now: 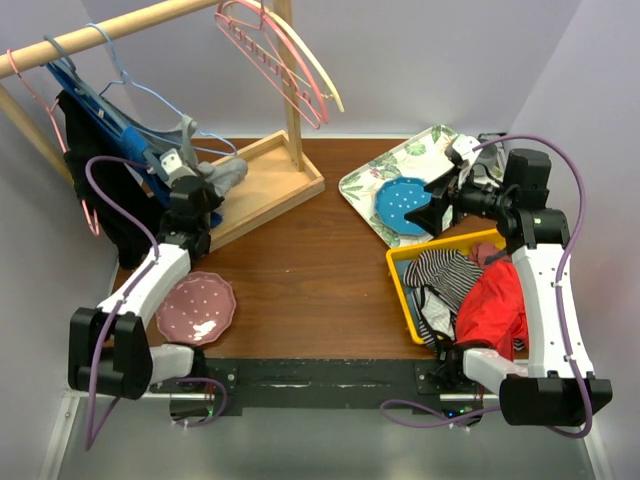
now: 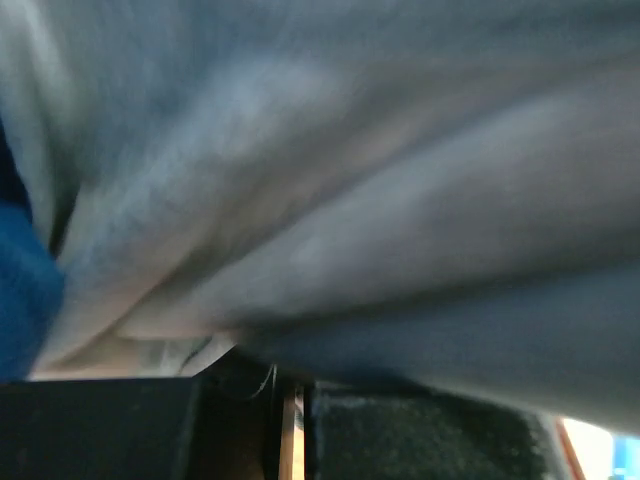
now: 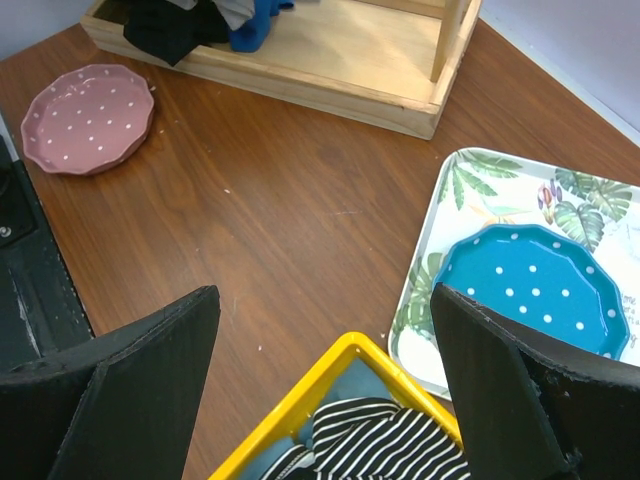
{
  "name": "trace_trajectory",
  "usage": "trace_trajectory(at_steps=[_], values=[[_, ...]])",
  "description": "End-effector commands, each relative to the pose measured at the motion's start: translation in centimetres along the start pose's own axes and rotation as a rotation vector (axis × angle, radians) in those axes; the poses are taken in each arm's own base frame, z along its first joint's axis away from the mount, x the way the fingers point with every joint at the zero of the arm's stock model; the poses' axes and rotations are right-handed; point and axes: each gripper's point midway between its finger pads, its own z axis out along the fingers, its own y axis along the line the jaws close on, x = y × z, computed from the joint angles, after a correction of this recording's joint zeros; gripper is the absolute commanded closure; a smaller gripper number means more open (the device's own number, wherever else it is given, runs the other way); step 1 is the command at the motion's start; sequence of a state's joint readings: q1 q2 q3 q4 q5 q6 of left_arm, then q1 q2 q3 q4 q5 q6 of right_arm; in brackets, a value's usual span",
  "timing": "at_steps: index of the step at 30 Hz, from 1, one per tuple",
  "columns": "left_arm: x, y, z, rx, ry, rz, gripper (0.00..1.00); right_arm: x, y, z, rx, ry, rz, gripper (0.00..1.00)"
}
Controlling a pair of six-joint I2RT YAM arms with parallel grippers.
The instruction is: Place the tank top on the hanger
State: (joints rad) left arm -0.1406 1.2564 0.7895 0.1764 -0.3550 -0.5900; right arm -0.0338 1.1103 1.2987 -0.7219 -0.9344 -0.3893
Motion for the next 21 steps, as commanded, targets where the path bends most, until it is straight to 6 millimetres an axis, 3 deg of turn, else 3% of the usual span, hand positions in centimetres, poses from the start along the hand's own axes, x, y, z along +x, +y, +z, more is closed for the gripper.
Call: trace_trajectory(at_steps=[1, 3, 4, 7, 8, 9, 14, 20, 21], values=[[1.1, 1.6, 1.7, -0.045, 0.011, 0.038, 0.91, -0.5, 0.3, -0.3, -0.014, -0.019, -0.037, 0.09], [2.9, 1.8, 1.8, -0.022, 0.076, 0.035, 0.69, -0.6, 0.4, -0.3, -0.014, -0.02, -0.039, 0.09], [3.2, 1.8, 1.8, -0.009, 0.091, 0.033, 0.48, -0.6, 0.4, -0.3, -0.017, -0.021, -0.042, 0.09], [4.0, 0.7, 0.6, 0.07, 0.138, 0.031, 0.29, -0.4, 0.6, -0.5, -0.015, -0.013, -0.045, 0.09], [4.7, 0.3, -0.1, 0.112, 0.169, 0.038, 0.28, -0.3, 0.6, -0.5, -0.013, -0.01, -0.051, 0.09], [3.9, -0.4, -1.1, 0.154, 0.156, 0.031, 0.26, -0.2, 0.7, -0.6, -0.012, -0.007, -0.051, 0.09], [3.9, -3.6, -5.9, 0.384, 0.236, 0.028, 0.17, 0.2, 0.1, -0.9, 0.037, 0.017, -0.06, 0.09], [6.6, -5.7, -13.6, 0.664, 0.428, 0.044, 0.16, 0.0, -1.3, -2.0, 0.166, 0.039, -0.063, 0.09], [5.9, -6.0, -15.0, 0.711, 0.406, 0.052, 0.16, -0.1, -1.8, -2.3, 0.199, 0.046, -0.059, 0.09]])
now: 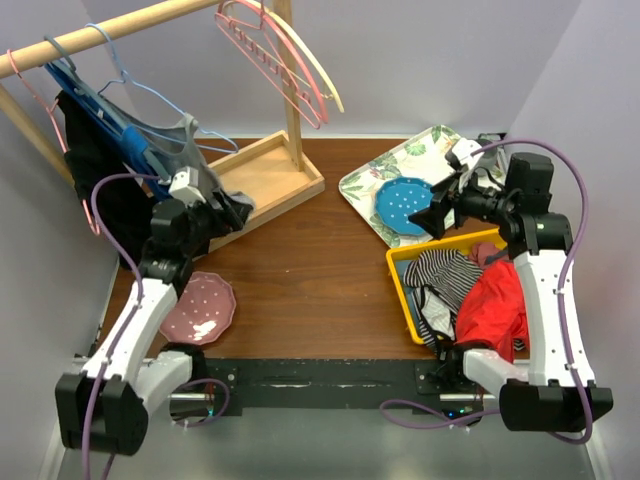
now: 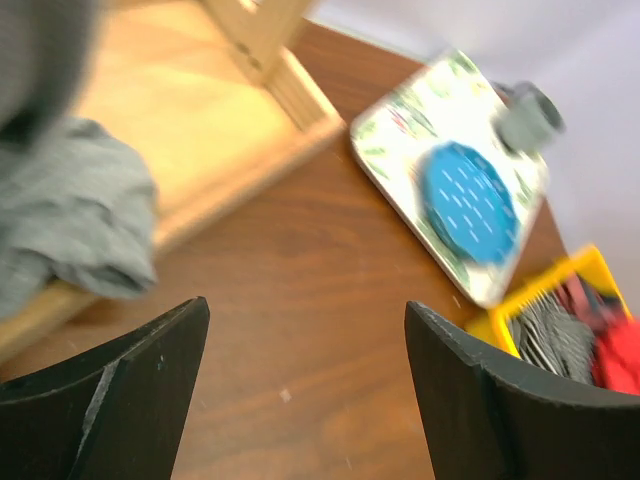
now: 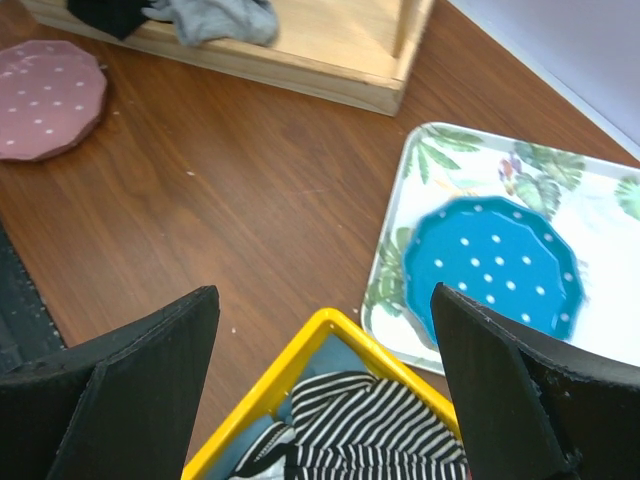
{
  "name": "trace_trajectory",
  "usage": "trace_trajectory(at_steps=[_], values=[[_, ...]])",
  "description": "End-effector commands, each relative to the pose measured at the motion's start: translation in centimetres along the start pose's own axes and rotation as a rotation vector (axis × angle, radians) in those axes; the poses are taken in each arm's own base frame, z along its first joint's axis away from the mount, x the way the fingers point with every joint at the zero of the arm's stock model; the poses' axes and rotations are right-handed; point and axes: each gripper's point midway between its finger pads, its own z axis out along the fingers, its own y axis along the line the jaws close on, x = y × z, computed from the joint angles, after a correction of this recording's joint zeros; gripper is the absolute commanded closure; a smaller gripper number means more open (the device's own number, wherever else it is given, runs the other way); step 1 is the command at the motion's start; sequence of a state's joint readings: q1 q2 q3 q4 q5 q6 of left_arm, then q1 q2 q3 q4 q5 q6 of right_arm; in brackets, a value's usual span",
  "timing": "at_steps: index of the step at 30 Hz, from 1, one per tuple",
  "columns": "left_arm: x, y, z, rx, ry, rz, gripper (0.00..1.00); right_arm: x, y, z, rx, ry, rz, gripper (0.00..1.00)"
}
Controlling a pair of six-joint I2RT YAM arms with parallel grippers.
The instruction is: Place the tank top on the hanger
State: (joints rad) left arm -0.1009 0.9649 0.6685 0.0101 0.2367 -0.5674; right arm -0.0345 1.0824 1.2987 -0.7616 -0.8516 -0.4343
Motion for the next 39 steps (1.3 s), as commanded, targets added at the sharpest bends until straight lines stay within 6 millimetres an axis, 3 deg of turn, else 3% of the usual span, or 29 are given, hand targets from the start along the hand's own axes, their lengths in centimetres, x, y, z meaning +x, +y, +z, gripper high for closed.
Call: trace_trajectory(at_steps=[1, 4, 9, 10, 12, 13, 20, 21, 23, 25, 26, 27, 30, 39], values=[[3.7, -4.8, -4.7, 0.288, 0.15, 0.051, 0.15, -1.0, -1.6, -1.7, 0.153, 0.002, -0.023, 0.09], [3.3, -7.5, -7.6, 0.421, 0.131, 0.1, 0.12, -1.7, -2.5, -2.5, 0.237, -0.006, 0.01, 0.08], [0.4, -11.4, -10.6, 0.55, 0.076, 0.108, 0.1, -3.1, -3.8, -4.4, 0.38, -0.044, 0.081, 0.01], [-1.1, -12.5, -11.4, 0.568, 0.042, 0.132, 0.1, -3.3, -4.0, -4.7, 0.4, -0.053, 0.101, 0.01], [-2.1, -13.0, -12.0, 0.557, 0.035, 0.156, 0.1, -3.9, -4.0, -5.3, 0.426, -0.071, 0.122, 0.01], [-3.8, -14.0, -12.8, 0.565, -0.005, 0.209, 0.1, -4.1, -4.1, -5.6, 0.441, -0.076, 0.129, 0.01], [-9.2, -16.4, -15.5, 0.501, -0.119, 0.346, 0.1, -5.9, -3.3, -6.6, 0.443, -0.117, 0.146, 0.01], [-11.0, -17.2, -16.5, 0.49, -0.175, 0.368, 0.1, -6.2, -3.2, -6.8, 0.45, -0.129, 0.169, 0.01], [-12.4, -17.7, -17.2, 0.467, -0.215, 0.387, 0.09, -7.3, -3.6, -7.6, 0.498, -0.154, 0.183, 0.01], [-15.2, -17.6, -18.4, 0.379, -0.312, 0.388, 0.08, -7.9, -3.6, -8.4, 0.53, -0.167, 0.191, 0.01], [-16.2, -17.3, -18.9, 0.338, -0.348, 0.386, 0.01, -8.9, -3.6, -9.3, 0.559, -0.189, 0.177, 0.01], [-18.1, -16.8, -19.9, 0.264, -0.421, 0.378, 0.0, -9.1, -3.3, -9.6, 0.562, -0.19, 0.177, 0.01], [-19.9, -16.0, -21.8, 0.176, -0.503, 0.363, 0.0, -10.3, -2.5, -10.6, 0.558, -0.21, 0.143, 0.01], [-18.8, -16.3, -24.2, 0.216, -0.545, 0.381, 0.0, -11.5, -0.7, -11.7, 0.516, -0.189, 0.018, 0.01]])
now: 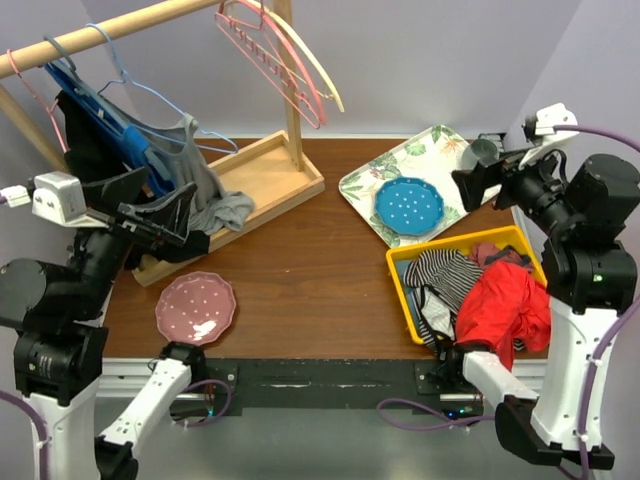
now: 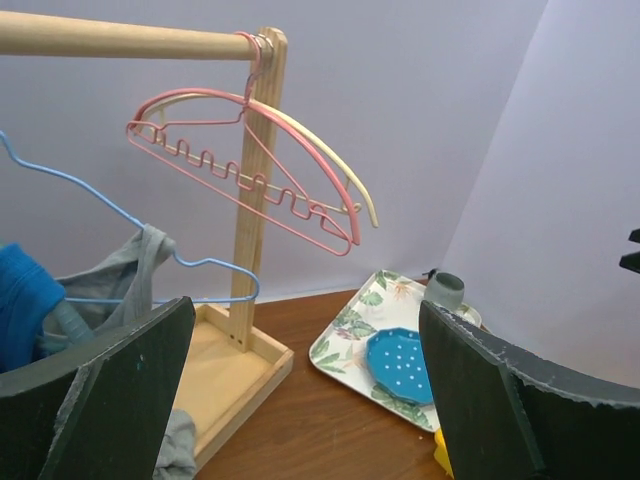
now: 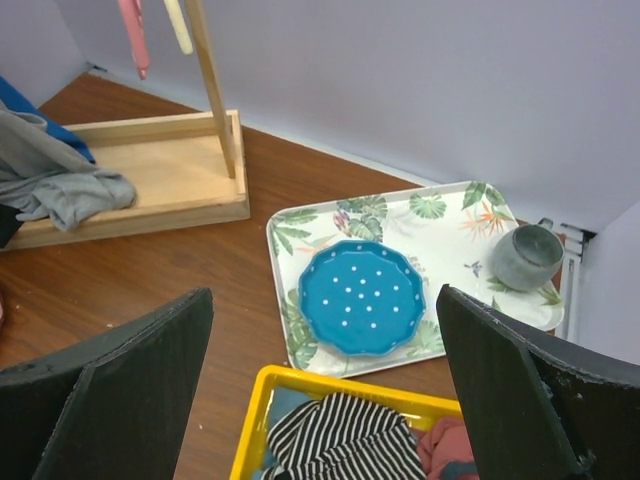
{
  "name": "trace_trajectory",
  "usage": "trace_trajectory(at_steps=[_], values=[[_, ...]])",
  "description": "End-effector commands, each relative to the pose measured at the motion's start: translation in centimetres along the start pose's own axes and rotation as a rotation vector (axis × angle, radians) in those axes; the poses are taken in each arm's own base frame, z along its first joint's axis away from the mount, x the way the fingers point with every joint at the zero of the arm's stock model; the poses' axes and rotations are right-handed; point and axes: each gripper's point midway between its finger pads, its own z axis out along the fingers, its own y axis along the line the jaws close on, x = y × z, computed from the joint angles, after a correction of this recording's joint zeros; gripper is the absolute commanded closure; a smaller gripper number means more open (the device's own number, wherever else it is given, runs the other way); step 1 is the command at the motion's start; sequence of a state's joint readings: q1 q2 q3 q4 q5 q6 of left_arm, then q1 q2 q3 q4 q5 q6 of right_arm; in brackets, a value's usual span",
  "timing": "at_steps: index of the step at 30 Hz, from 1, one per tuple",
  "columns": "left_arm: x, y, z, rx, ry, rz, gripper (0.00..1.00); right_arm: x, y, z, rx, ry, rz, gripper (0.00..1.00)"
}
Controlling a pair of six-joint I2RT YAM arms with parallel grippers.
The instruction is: Place the tank top on the hanger
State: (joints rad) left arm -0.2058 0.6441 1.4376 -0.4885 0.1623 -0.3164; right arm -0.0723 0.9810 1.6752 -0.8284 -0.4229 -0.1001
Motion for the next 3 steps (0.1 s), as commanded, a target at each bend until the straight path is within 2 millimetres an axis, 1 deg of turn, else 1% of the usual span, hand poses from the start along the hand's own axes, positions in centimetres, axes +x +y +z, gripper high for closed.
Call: trace_trajectory(at_steps=[1, 3], values=[[0.22, 0.73, -1.1, -0.037, -0.015, 0.034, 0.0, -0.67, 0.56, -1.37, -0.021, 0.0, -0.079, 0.01], [0.59, 0.82, -1.38, -0.038, -0.013, 0.04, 0.0, -0.64, 0.47, -1.5, -0.012, -0.001, -0.079, 0.01]])
